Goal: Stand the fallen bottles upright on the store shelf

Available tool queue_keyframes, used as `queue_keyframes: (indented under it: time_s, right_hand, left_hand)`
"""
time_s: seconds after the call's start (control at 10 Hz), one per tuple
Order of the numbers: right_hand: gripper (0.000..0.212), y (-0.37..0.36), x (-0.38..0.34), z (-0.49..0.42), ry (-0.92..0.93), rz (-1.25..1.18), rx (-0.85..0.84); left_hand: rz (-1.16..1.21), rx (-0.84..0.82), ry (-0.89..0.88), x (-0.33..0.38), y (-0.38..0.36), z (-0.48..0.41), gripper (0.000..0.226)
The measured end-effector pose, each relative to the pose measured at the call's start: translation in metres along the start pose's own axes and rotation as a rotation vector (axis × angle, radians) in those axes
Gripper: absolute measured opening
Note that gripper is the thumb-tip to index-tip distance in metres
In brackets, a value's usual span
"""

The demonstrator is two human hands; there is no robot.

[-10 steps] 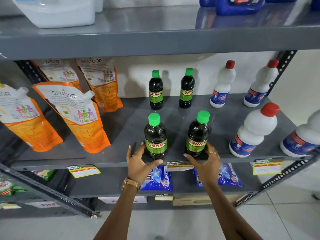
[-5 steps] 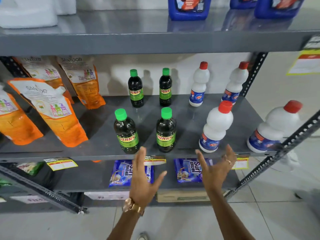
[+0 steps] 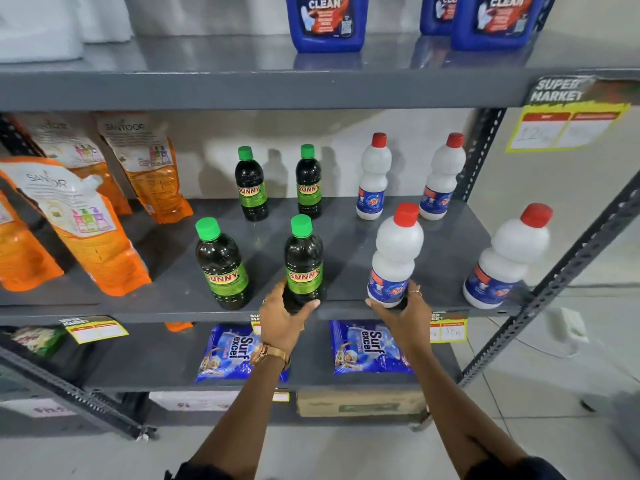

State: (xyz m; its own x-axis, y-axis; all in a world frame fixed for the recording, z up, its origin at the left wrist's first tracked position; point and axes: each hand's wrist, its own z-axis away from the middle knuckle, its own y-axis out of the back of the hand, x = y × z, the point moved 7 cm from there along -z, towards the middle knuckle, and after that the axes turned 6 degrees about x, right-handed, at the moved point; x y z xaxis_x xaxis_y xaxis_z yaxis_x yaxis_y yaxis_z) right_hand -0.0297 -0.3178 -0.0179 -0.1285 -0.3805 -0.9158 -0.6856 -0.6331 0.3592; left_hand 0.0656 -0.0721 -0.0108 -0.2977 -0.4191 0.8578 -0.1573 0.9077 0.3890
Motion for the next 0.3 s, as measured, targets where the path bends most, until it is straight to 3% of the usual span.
queue_keyframes:
  time_s: [0.2, 0.3]
  right_hand:
    - [0.082, 0.003, -0.003, 0.006, 0.027, 0.006, -0.073]
    - [0.085, 0.029, -0.018, 0.026, 0.128, -0.047, 0.104]
  left_hand:
    - [-0.028, 0.044, -0.020, 0.008, -0.001, 0.002, 0.061]
    - [0.000, 0.019, 0.009, 0.006, 0.000, 0.001, 0.064]
